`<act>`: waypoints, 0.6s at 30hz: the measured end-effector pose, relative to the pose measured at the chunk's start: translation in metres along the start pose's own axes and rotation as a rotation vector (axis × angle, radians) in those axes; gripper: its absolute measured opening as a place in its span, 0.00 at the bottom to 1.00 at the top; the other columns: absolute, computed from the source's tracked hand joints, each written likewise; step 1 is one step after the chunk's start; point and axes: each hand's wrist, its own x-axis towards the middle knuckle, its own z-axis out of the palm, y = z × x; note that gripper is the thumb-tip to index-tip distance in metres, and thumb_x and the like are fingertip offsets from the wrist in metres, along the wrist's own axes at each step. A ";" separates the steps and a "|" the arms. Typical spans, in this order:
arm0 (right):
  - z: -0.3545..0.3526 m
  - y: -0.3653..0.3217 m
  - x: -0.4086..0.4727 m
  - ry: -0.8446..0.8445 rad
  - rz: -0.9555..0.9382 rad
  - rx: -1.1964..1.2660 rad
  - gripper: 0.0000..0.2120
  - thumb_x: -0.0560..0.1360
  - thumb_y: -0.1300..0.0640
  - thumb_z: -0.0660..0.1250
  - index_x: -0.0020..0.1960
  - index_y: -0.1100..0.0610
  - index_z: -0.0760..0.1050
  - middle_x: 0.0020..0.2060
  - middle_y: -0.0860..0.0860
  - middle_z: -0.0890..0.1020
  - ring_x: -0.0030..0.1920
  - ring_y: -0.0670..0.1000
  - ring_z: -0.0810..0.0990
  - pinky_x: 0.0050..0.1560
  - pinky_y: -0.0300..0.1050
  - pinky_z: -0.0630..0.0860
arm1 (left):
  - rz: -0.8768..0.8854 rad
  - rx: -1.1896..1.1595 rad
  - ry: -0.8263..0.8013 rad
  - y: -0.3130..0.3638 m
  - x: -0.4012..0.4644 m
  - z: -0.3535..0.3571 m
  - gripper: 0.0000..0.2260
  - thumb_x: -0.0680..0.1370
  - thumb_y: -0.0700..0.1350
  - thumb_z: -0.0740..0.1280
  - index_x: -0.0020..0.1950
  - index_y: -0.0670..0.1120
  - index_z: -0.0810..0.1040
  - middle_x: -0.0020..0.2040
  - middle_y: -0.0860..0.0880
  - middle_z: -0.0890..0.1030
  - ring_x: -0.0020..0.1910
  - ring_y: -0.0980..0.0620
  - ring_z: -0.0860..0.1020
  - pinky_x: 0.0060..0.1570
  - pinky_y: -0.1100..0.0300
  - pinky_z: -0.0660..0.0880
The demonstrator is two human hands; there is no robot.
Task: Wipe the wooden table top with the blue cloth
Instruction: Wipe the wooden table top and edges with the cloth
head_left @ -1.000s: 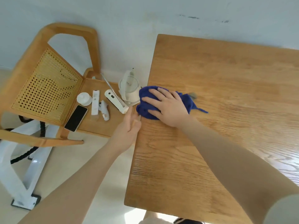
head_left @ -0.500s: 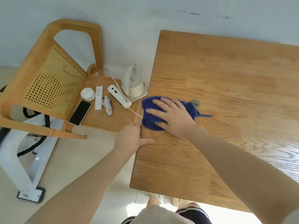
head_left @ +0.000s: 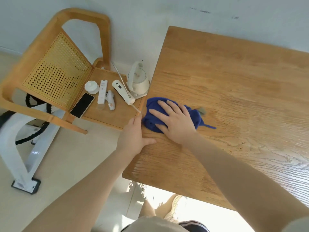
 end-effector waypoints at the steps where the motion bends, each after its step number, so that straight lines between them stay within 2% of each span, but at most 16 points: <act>1: -0.001 0.006 0.009 0.010 0.019 0.003 0.24 0.76 0.39 0.45 0.72 0.39 0.57 0.74 0.49 0.60 0.73 0.56 0.58 0.69 0.58 0.53 | -0.012 0.003 0.006 0.001 0.002 0.001 0.45 0.66 0.55 0.75 0.75 0.46 0.55 0.71 0.47 0.65 0.68 0.48 0.67 0.61 0.54 0.69; 6: -0.004 0.011 0.034 0.048 0.178 0.023 0.22 0.79 0.43 0.51 0.72 0.40 0.55 0.75 0.51 0.56 0.74 0.56 0.53 0.71 0.57 0.50 | -0.060 -0.026 0.008 0.004 0.000 0.004 0.46 0.66 0.52 0.76 0.76 0.46 0.53 0.73 0.47 0.62 0.70 0.48 0.64 0.65 0.53 0.66; 8: 0.001 0.000 0.011 0.051 0.129 0.015 0.23 0.78 0.43 0.52 0.72 0.40 0.57 0.75 0.51 0.58 0.74 0.57 0.55 0.70 0.58 0.51 | -0.064 -0.050 0.009 0.004 -0.003 0.005 0.46 0.66 0.51 0.76 0.76 0.46 0.53 0.74 0.47 0.62 0.71 0.47 0.64 0.66 0.53 0.65; 10: 0.009 -0.013 -0.022 0.060 0.044 -0.005 0.23 0.76 0.42 0.49 0.71 0.41 0.61 0.73 0.52 0.63 0.72 0.58 0.61 0.69 0.59 0.56 | -0.066 -0.069 0.007 0.006 -0.002 0.004 0.45 0.66 0.50 0.76 0.76 0.46 0.54 0.74 0.46 0.62 0.71 0.46 0.64 0.66 0.52 0.65; 13: 0.009 -0.009 -0.035 -0.004 -0.059 0.009 0.24 0.75 0.41 0.47 0.69 0.40 0.63 0.71 0.51 0.67 0.70 0.58 0.66 0.67 0.60 0.60 | -0.078 -0.055 -0.010 0.009 0.000 0.002 0.45 0.67 0.49 0.76 0.76 0.46 0.54 0.74 0.46 0.61 0.71 0.46 0.64 0.65 0.51 0.66; 16: -0.005 0.014 0.002 -0.020 -0.026 0.005 0.24 0.76 0.39 0.45 0.72 0.38 0.57 0.74 0.49 0.59 0.74 0.56 0.57 0.69 0.59 0.54 | -0.095 -0.029 -0.028 0.011 -0.002 0.003 0.45 0.69 0.50 0.75 0.77 0.47 0.50 0.75 0.46 0.58 0.72 0.45 0.62 0.67 0.50 0.65; 18: -0.010 0.027 0.026 -0.018 0.080 0.022 0.22 0.79 0.41 0.49 0.72 0.38 0.54 0.75 0.48 0.55 0.75 0.54 0.52 0.71 0.57 0.50 | -0.104 -0.014 -0.034 0.011 -0.003 0.005 0.45 0.70 0.51 0.73 0.77 0.48 0.47 0.76 0.47 0.57 0.72 0.45 0.61 0.68 0.50 0.64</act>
